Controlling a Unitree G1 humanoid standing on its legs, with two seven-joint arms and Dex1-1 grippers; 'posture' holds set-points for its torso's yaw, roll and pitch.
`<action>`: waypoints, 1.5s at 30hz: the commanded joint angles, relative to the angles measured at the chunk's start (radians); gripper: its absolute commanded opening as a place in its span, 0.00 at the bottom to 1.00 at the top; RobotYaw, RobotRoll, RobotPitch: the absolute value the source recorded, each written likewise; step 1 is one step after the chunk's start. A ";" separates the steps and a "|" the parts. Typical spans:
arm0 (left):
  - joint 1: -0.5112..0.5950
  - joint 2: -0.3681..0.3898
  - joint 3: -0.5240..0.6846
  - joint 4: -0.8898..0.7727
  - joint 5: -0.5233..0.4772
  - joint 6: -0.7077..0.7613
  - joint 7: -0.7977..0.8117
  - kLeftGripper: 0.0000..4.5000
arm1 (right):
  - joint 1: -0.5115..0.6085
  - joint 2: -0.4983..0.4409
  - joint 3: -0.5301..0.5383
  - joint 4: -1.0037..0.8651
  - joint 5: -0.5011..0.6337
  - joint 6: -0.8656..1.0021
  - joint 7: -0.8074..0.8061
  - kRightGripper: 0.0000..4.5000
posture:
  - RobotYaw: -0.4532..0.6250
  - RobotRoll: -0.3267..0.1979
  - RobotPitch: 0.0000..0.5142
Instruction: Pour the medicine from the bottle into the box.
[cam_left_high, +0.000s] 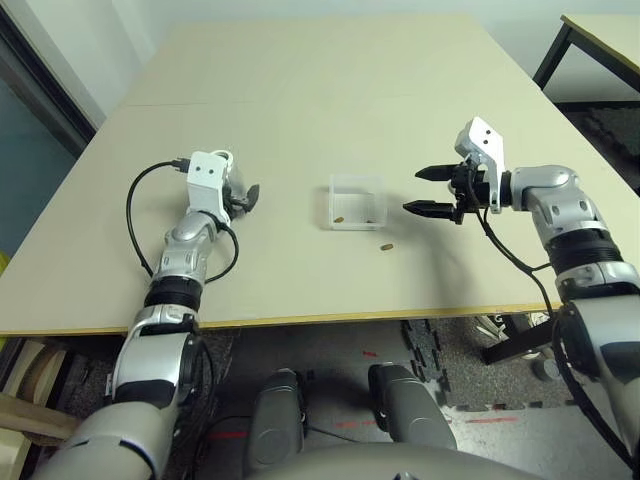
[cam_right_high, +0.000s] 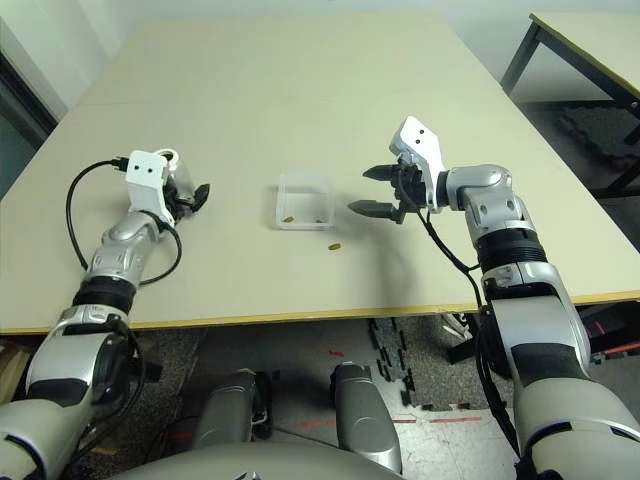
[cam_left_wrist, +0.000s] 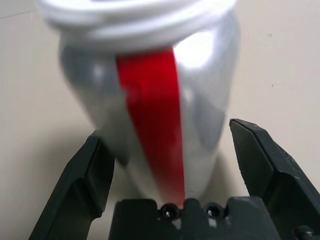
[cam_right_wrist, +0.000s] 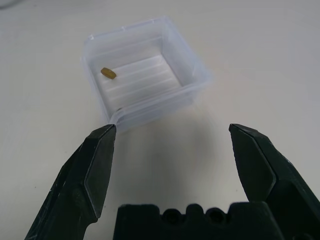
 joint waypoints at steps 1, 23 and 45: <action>0.066 -0.001 0.006 -0.136 -0.022 0.075 0.011 0.99 | -0.013 0.002 0.008 0.020 -0.009 -0.015 0.004 1.00 | 0.27 0.62 0.19; 0.370 0.154 0.124 -0.569 -0.171 0.215 -0.141 0.99 | 0.054 -0.023 -0.159 -0.040 0.112 0.103 -0.135 1.00 | 0.29 0.62 0.23; 0.078 0.322 0.164 -0.021 -0.135 -0.004 -0.202 0.99 | 0.195 -0.042 -0.417 -0.118 0.145 -0.010 -0.676 1.00 | 0.26 0.62 0.24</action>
